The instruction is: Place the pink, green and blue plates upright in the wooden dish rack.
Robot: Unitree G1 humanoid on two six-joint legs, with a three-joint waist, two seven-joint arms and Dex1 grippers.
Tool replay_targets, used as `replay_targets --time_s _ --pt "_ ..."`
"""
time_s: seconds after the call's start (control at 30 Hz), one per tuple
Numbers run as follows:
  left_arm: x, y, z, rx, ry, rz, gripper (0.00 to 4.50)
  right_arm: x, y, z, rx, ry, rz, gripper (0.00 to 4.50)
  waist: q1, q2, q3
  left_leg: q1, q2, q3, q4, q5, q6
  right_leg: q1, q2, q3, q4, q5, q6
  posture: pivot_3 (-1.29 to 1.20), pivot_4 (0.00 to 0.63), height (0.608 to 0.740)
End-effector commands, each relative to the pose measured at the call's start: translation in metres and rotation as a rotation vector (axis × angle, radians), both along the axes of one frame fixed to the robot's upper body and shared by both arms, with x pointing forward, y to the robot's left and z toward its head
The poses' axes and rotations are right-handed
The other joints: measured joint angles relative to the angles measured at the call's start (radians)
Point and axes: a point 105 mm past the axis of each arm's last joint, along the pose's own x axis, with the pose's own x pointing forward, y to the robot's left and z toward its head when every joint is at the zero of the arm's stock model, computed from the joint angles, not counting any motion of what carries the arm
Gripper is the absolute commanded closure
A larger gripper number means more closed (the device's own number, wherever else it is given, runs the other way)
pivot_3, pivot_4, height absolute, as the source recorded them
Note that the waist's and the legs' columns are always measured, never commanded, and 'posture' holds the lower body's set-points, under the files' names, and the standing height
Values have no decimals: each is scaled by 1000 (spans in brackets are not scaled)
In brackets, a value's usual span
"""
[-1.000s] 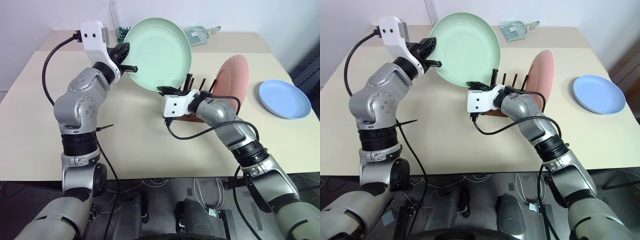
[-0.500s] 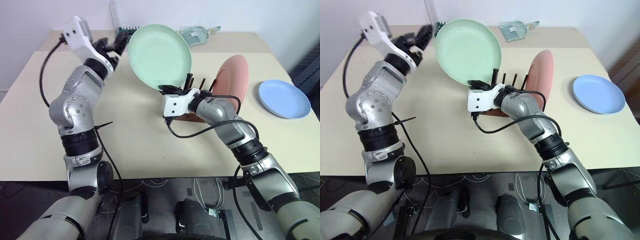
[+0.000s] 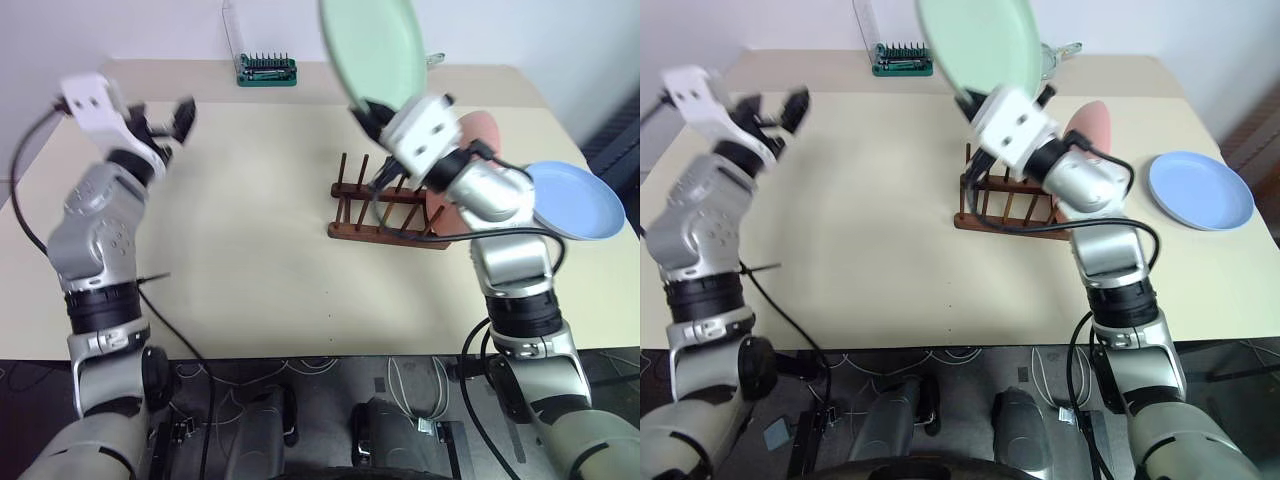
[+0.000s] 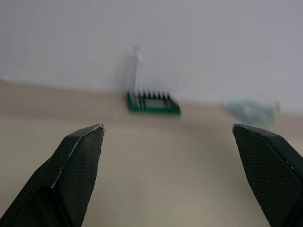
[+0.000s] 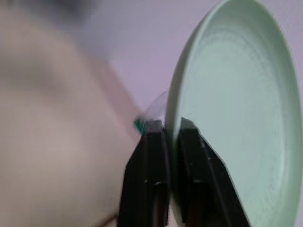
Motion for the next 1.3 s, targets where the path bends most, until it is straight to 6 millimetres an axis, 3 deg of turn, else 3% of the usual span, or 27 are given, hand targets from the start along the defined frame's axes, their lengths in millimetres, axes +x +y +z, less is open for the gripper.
replay_targets --time_s 0.03,0.17,0.37,0.67,1.3 --pt "-10 -21 8 116 -86 -140 40 -23 -14 15 174 88 105 4500 1 0 0 0 0 0 0 0 0 0 0 0 0 0 0 0 150 736" --pt "-32 -60 -34 270 -17 -416 40 -35 -24 3 339 285 200 4500 -5 1 -1 0 0 0 -2 -1 0 -1 -1 0 0 0 0 0 150 736" --pt "-57 -90 -65 285 48 -670 40 -35 -39 -10 543 454 232 4500 -7 2 0 1 0 1 -3 0 0 -2 0 1 1 0 -1 0 150 736" --pt "-64 -101 -68 279 54 -750 40 -33 -49 -15 630 534 236 4500 -5 2 0 0 0 1 -3 -1 1 -2 -1 1 0 0 -1 0 150 736" --pt "-69 -102 -73 289 59 -749 40 -22 -52 -41 755 658 199 4500 -6 2 0 0 0 1 -3 -1 1 -2 -1 1 0 0 -1 0 150 736"
